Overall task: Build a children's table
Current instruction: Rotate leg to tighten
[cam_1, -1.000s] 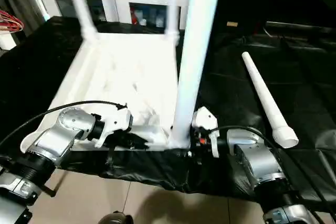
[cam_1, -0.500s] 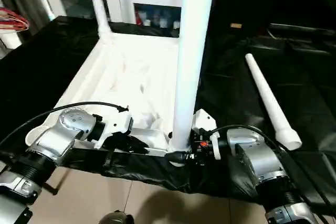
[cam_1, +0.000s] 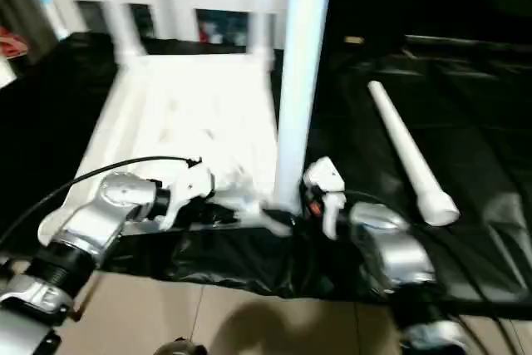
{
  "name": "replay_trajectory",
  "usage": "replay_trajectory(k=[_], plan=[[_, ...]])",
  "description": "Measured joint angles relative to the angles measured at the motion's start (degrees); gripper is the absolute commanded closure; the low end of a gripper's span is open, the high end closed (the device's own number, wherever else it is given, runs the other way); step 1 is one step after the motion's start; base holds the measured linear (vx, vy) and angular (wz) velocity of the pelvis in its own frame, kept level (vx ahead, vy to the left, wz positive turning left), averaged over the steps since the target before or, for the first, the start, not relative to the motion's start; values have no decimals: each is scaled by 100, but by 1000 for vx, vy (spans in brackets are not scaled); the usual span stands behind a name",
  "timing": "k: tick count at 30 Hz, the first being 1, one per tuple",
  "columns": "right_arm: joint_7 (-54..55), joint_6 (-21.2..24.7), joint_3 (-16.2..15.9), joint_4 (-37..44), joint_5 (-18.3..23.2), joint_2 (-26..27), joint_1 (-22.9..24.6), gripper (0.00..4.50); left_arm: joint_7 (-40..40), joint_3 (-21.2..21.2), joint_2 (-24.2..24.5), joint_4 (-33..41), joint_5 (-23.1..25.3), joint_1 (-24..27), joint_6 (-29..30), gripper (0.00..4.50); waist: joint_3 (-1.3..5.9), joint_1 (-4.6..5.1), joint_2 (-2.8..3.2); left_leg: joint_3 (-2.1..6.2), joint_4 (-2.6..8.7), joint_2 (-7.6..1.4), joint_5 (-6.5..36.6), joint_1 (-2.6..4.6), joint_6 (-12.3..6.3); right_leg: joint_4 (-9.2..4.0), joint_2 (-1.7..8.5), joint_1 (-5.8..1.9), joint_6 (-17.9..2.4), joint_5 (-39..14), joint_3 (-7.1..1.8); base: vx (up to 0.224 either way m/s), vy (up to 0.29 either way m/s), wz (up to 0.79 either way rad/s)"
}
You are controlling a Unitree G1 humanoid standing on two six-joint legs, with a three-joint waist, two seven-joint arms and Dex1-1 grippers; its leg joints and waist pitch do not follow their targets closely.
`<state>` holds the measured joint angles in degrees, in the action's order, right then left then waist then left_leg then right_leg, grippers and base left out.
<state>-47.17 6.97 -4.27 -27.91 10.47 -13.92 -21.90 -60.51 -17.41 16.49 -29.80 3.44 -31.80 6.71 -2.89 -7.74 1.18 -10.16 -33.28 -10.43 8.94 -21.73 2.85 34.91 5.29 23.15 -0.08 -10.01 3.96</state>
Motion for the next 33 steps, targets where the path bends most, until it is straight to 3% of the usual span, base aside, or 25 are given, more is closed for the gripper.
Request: replay_trajectory(k=[6,11,12,17,19,27,33], plan=[[1574,-298,369,-555,-172,655,-306,164,1062,136,-506,264,202,117,521,450,8,99,8,0,8,4,1,-10,0,-8,1,3,-7,4,-2,0,0,0],[2006,-529,395,-648,-243,824,-299,164,1337,129,-636,393,290,239,581,450,26,107,35,0,27,9,2,-10,0,-16,5,3,-3,1,1,0,0,0],[2023,-552,402,-659,-247,839,-295,130,1342,127,-636,405,298,251,576,450,27,108,37,0,27,9,2,-10,0,-16,5,3,-3,1,1,0,0,0],[2016,-654,444,-716,-234,906,-296,77,1331,107,-623,408,300,255,544,450,28,115,40,0,26,13,2,-11,0,-22,5,2,22,-14,-3,0,0,0],[1955,-688,430,-722,-270,890,-296,51,1297,97,-601,412,299,254,516,450,28,117,40,0,28,13,2,-13,0,-24,5,3,15,-10,-3,0,0,0],[549,-578,-41,-250,-327,234,-65,51,401,70,-137,431,51,255,223,450,27,94,51,6,43,11,2,-28,-1,-44,2,7,-3,1,7,0,0,0],[-617,-450,-315,43,-169,-300,37,51,-248,-42,127,430,-77,254,-11,450,26,-62,45,5,43,12,5,-32,-5,-53,2,5,-6,3,6,0,0,0]])
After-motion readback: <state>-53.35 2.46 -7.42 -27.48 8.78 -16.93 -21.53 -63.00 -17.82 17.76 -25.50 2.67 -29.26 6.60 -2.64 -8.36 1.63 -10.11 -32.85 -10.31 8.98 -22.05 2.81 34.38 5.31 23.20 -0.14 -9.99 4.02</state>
